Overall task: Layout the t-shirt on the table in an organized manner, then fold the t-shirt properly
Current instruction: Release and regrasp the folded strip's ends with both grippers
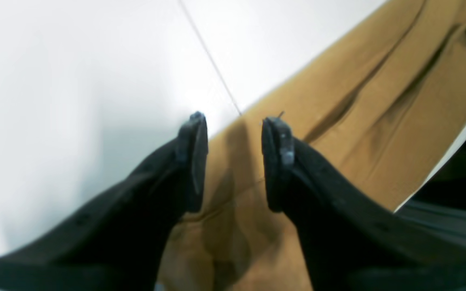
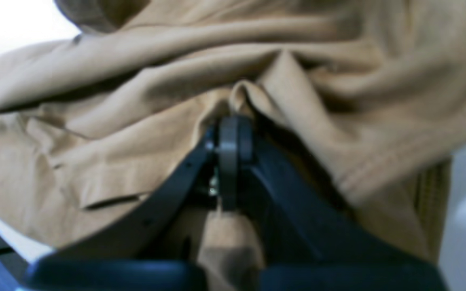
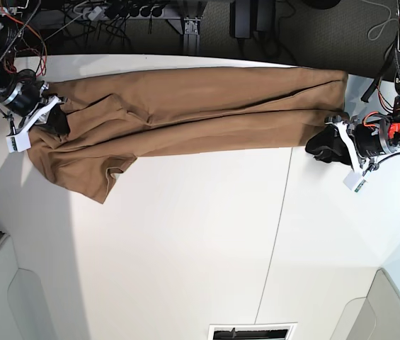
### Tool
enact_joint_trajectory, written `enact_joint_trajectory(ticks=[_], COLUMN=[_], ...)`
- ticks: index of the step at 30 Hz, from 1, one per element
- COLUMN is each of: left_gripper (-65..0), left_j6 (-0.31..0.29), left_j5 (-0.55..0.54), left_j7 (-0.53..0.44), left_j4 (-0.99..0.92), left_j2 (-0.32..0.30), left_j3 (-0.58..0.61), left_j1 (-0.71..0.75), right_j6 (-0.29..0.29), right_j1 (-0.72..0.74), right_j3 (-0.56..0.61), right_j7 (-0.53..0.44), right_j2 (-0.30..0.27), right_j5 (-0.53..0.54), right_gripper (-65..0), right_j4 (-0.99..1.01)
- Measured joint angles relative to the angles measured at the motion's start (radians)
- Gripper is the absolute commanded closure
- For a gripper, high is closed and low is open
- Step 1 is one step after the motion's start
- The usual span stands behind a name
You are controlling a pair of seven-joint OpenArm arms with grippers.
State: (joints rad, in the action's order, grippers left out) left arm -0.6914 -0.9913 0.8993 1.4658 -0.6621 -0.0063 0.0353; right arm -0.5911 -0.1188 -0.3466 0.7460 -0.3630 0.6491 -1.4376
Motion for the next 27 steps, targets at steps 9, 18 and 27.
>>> enact_joint_trajectory(ticks=[9, 18, 27], left_gripper=[-25.4, -25.4, -25.4], left_j6=[0.000, 0.000, 0.000], left_j5=[-0.024, -0.023, -0.023], left_j7=[-0.010, 0.002, 0.002], left_j4=[0.000, 0.000, 0.000], left_j2=[0.000, 0.000, 0.000], left_j3=[0.000, 0.000, 0.000], left_j1=[-0.062, -0.066, -0.053], right_j6=[0.016, 0.016, 0.130], right_j1=[-0.002, 0.026, 0.271], right_j3=[-0.017, -0.029, -0.030], right_j7=[0.048, 0.037, -0.076], right_j2=[-0.003, -0.005, -0.003], right_j5=[0.027, 0.023, -0.167], right_gripper=[0.0, -21.6, -24.4], right_j4=[-0.096, -0.223, -0.010])
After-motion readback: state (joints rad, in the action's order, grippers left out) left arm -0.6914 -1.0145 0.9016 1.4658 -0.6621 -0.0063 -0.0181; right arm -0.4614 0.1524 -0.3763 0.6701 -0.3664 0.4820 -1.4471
